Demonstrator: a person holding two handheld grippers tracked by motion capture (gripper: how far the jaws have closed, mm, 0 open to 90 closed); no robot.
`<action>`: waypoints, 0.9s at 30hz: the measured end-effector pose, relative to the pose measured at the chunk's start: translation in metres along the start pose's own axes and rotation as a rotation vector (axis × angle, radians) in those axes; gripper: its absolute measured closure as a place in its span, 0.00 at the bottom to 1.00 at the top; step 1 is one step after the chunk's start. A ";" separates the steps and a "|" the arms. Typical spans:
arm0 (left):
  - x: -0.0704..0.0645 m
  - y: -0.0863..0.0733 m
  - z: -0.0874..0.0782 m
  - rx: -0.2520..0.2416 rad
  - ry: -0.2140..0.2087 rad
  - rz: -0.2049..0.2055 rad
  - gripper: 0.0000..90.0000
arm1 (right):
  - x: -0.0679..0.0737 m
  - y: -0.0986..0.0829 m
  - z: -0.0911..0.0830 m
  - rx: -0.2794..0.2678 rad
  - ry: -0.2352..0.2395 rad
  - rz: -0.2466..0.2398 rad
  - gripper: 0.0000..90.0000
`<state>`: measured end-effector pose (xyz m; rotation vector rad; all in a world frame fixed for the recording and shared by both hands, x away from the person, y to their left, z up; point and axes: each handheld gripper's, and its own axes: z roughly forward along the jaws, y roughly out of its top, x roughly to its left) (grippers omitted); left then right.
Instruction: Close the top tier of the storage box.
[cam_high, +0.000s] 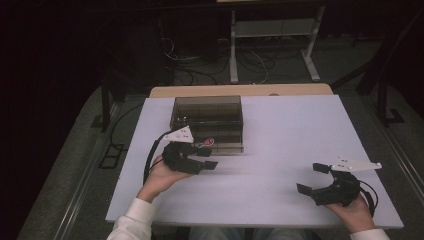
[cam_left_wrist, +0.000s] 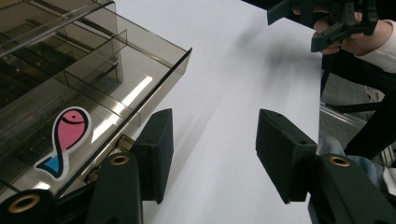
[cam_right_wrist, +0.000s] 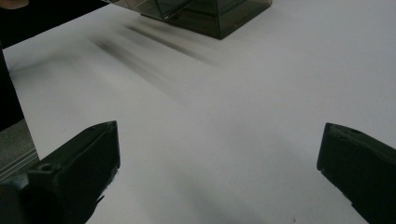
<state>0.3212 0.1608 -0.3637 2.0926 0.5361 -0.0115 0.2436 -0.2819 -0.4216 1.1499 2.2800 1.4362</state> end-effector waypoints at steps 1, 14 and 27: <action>0.000 -0.001 0.001 0.002 0.002 0.003 0.53 | 0.000 0.000 0.000 0.000 0.001 0.000 0.00; 0.001 -0.014 0.013 0.083 0.037 0.047 0.85 | 0.000 0.000 0.000 0.002 0.001 -0.001 0.00; 0.014 -0.019 0.020 0.126 0.043 0.007 0.97 | 0.000 0.000 0.000 0.001 0.001 -0.001 0.00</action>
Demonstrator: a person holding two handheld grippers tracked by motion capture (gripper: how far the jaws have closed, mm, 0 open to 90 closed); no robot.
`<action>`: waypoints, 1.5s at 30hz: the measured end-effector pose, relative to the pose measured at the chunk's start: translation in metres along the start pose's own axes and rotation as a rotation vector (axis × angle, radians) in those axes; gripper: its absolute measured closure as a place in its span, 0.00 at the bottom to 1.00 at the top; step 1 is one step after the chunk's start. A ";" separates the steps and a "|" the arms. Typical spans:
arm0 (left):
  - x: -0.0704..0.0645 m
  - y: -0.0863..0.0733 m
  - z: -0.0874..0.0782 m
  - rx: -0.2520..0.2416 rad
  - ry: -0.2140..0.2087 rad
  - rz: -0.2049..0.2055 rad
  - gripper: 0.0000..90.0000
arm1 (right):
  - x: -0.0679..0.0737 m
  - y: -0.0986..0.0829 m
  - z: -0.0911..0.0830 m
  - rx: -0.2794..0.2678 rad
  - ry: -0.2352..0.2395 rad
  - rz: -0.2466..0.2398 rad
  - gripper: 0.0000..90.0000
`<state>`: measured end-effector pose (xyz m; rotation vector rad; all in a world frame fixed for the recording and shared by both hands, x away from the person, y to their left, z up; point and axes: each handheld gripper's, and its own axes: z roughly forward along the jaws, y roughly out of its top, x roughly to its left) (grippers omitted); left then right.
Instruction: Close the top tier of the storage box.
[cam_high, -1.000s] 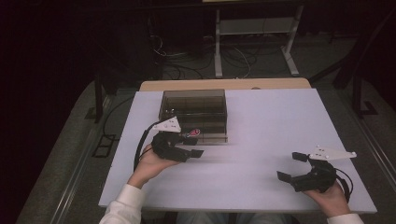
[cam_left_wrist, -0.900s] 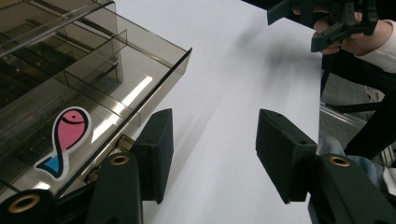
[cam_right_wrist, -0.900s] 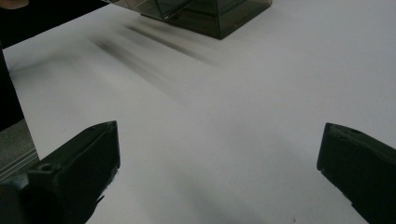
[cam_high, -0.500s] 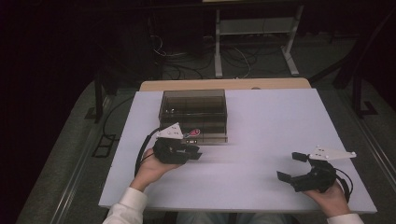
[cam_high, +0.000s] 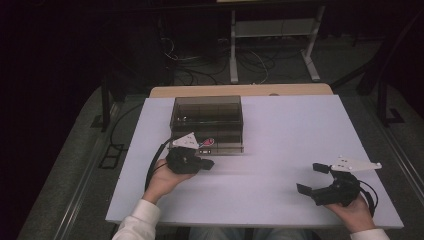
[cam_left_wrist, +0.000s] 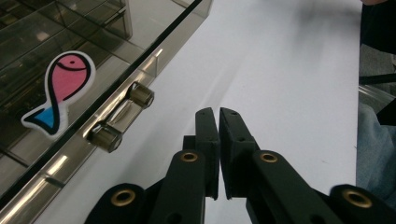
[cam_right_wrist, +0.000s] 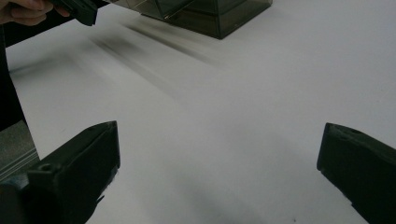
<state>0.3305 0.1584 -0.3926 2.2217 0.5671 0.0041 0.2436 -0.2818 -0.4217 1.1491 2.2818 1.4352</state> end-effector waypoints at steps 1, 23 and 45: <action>0.001 0.000 0.000 -0.003 0.001 -0.005 0.98 | 0.000 0.000 0.000 0.001 0.000 0.000 0.00; 0.017 -0.004 0.006 0.013 0.083 -0.048 0.99 | 0.000 0.000 0.000 0.004 0.000 0.000 0.00; 0.022 0.005 0.008 0.013 0.115 -0.040 0.99 | 0.000 0.000 0.000 0.002 0.000 0.002 0.00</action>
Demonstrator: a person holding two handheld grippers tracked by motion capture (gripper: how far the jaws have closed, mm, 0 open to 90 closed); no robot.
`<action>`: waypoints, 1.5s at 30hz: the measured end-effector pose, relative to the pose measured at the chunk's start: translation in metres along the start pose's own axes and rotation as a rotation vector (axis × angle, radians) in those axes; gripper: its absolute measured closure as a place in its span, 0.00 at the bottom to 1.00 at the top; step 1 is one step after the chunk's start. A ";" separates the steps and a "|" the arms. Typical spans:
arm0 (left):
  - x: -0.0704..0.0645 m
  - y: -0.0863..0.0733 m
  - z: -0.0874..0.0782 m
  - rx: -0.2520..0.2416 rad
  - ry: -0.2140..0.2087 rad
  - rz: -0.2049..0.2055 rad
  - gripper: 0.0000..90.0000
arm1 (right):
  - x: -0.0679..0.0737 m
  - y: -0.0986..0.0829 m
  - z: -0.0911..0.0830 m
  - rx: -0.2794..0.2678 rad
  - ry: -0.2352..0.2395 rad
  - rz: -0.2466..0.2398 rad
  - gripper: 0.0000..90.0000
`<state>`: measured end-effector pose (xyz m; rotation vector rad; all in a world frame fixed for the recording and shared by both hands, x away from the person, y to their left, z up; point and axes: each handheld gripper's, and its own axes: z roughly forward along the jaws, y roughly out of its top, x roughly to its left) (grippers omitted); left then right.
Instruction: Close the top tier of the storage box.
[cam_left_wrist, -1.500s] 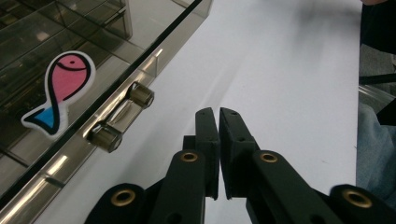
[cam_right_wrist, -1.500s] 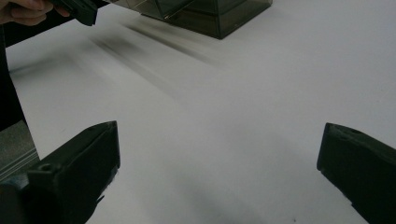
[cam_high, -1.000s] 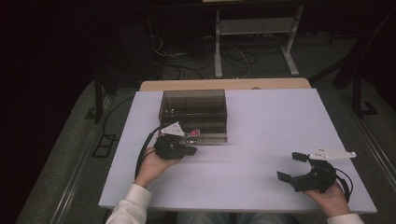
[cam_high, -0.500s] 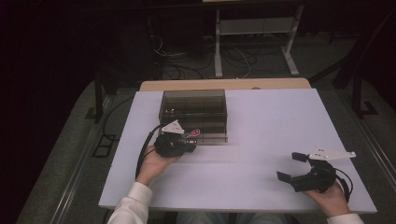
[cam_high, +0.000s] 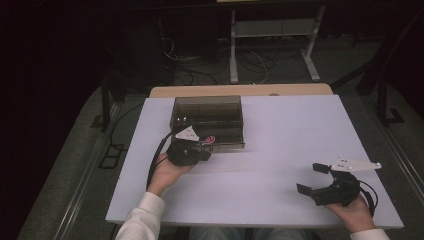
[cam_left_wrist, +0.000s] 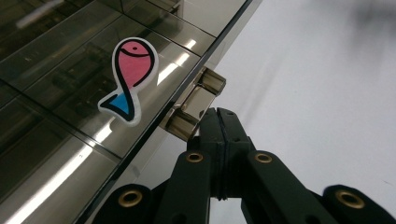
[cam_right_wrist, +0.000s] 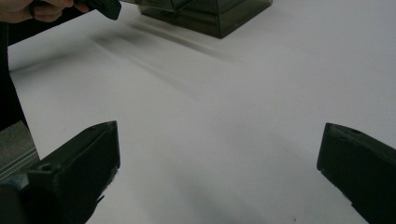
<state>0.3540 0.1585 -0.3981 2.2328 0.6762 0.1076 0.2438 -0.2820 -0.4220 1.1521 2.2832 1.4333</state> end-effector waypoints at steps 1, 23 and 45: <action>0.001 0.000 0.000 -0.004 0.000 -0.002 0.99 | 0.000 0.000 0.000 -0.001 0.000 0.000 0.00; 0.013 0.012 -0.001 0.004 0.018 -0.024 0.99 | 0.000 0.000 0.000 0.000 0.004 0.000 0.00; 0.022 0.021 0.002 0.017 0.032 -0.036 0.99 | 0.000 0.000 0.000 0.003 0.004 0.000 0.00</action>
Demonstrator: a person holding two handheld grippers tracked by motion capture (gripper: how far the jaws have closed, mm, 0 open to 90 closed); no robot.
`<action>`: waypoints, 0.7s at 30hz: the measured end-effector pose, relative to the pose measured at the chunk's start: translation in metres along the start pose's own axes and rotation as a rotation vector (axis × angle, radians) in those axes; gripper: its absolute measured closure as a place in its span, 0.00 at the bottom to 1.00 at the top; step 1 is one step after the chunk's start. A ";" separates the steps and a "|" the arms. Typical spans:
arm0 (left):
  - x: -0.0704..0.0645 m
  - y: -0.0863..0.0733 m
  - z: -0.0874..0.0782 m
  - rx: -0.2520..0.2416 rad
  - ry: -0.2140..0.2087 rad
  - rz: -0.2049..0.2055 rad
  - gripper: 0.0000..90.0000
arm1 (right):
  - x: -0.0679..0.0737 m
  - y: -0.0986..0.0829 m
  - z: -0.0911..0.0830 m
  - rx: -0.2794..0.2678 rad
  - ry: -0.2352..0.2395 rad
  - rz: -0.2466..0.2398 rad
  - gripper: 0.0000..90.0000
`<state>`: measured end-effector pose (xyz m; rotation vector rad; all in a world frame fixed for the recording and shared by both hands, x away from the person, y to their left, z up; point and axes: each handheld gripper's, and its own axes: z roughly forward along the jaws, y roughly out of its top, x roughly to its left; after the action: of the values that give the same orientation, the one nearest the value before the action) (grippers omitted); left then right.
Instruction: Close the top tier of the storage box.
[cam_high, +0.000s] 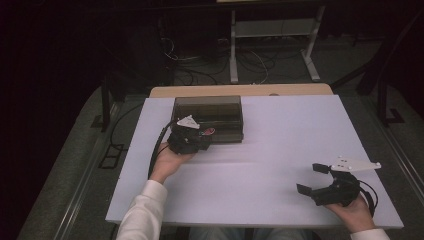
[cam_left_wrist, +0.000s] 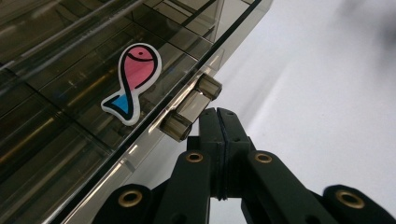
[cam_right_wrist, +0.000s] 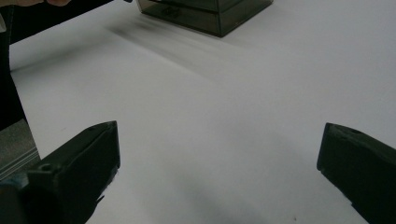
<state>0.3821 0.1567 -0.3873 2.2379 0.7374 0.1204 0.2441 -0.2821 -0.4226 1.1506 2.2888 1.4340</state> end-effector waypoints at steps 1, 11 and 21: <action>0.000 0.000 0.000 0.000 0.001 -0.003 0.99 | 0.000 0.000 0.000 0.000 0.000 0.000 0.00; 0.008 0.005 0.002 0.001 0.012 -0.020 0.99 | 0.000 0.000 0.000 0.000 0.000 -0.001 0.00; 0.012 0.007 0.004 -0.007 0.005 -0.032 0.99 | 0.000 0.000 0.000 0.001 0.000 -0.001 0.00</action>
<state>0.3962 0.1568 -0.3872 2.2193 0.7742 0.1130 0.2444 -0.2825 -0.4228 1.1498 2.2902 1.4326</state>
